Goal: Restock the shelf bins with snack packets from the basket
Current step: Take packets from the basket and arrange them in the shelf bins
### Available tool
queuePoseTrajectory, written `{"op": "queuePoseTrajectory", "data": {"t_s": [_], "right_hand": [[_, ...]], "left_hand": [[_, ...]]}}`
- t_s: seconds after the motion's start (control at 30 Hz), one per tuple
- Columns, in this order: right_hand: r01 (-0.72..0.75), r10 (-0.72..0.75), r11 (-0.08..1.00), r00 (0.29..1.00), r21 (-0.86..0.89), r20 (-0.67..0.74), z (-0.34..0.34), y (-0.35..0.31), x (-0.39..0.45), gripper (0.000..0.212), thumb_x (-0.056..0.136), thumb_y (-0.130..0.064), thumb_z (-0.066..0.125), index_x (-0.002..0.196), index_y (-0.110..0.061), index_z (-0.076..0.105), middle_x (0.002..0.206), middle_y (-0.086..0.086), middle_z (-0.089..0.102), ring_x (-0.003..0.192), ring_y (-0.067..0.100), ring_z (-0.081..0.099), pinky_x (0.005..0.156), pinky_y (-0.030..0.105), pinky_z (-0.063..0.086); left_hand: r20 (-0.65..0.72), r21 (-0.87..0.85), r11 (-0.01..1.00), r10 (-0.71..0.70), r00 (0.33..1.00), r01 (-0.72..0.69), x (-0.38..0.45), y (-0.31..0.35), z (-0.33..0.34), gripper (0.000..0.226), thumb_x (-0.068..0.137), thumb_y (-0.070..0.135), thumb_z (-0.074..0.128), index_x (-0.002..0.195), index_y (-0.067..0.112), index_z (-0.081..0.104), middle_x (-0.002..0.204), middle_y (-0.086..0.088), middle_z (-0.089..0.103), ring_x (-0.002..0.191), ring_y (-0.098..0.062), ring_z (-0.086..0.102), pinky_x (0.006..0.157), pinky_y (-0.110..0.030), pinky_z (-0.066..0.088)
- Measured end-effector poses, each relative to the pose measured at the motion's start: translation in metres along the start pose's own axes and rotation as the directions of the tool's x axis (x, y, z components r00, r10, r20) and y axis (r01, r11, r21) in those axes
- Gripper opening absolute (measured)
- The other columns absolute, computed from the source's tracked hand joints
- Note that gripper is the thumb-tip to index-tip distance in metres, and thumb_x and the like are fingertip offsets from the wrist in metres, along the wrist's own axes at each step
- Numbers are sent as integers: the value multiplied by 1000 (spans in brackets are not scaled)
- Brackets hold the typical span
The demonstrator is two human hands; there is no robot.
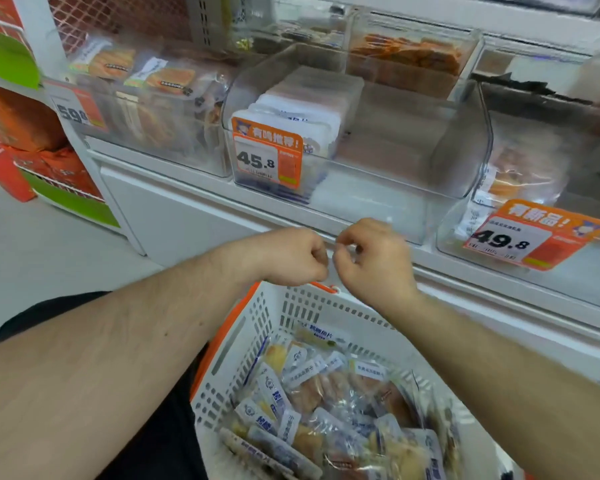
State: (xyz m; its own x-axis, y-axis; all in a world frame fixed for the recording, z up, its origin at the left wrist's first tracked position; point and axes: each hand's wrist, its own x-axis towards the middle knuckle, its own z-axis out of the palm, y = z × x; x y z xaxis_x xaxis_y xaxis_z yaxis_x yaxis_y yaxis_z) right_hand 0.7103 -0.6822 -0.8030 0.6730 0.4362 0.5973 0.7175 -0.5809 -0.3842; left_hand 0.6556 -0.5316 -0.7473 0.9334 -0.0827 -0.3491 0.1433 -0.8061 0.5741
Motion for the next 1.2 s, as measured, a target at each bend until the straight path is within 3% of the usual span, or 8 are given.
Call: {"op": "queuePoseTrajectory", "data": {"t_s": [0.07,0.2,0.33,0.43,0.5,0.67,0.9,1.2], "right_hand": [[-186,184,982,938,-20,293,19,9,-29,13,81,-14,60,71,-14,69,73,0,66,68,16,55,64,28,45],[-450,415,874,497,-183,762,65,21,-80,29,87,-18,60,59,-15,53,61,1,54,60,15,51,58,29,46],[-542,428,792,165,-281,888,118,19,-131,29,91,-18,58,97,9,67,90,26,69,77,31,67,71,39,58],[-494,422,806,92,-327,902,141,11,-156,32,93,-22,54,63,-10,48,64,10,49,56,22,48,56,28,45],[-450,412,828,83,-334,908,153,5,-167,39,95,-25,52,63,-18,31,63,1,35,55,14,37,50,23,34],[-465,437,815,101,-346,894,162,2,-172,33,89,-11,51,58,-13,41,58,2,42,53,16,43,51,23,37],[-476,355,868,402,-138,844,117,8,-117,30,102,-18,42,72,-14,42,69,2,49,70,21,49,63,32,39],[-303,215,953,607,-27,765,-3,16,-19,23,102,-24,45,79,-24,49,68,-8,51,64,10,49,63,31,36]], "left_hand": [[83,71,997,-11,996,5,4,-4,4,11,90,26,61,92,17,67,71,6,59,62,-12,50,59,-25,39],[246,161,987,-27,969,-13,13,-8,12,18,92,33,59,94,16,64,89,-6,61,76,-18,46,70,-33,38],[318,250,967,-38,947,-45,18,-6,16,16,95,37,55,94,24,46,94,-3,46,82,-17,40,74,-30,33],[322,242,969,-38,946,-43,21,-6,17,16,95,36,54,94,23,45,95,-4,44,82,-18,38,74,-30,31],[323,235,971,-40,945,-39,21,-6,17,15,96,35,54,94,23,44,96,-4,43,84,-19,37,74,-30,30],[314,238,971,-52,948,-25,20,-2,17,19,97,34,55,97,16,56,97,-4,50,83,-21,43,74,-30,36],[213,156,988,-32,976,-2,12,6,10,35,96,35,58,128,21,61,122,5,63,109,-17,61,98,-37,49],[-83,-78,997,-28,996,21,9,5,1,57,88,33,70,139,18,49,135,2,53,117,-16,58,98,-31,48]]}}
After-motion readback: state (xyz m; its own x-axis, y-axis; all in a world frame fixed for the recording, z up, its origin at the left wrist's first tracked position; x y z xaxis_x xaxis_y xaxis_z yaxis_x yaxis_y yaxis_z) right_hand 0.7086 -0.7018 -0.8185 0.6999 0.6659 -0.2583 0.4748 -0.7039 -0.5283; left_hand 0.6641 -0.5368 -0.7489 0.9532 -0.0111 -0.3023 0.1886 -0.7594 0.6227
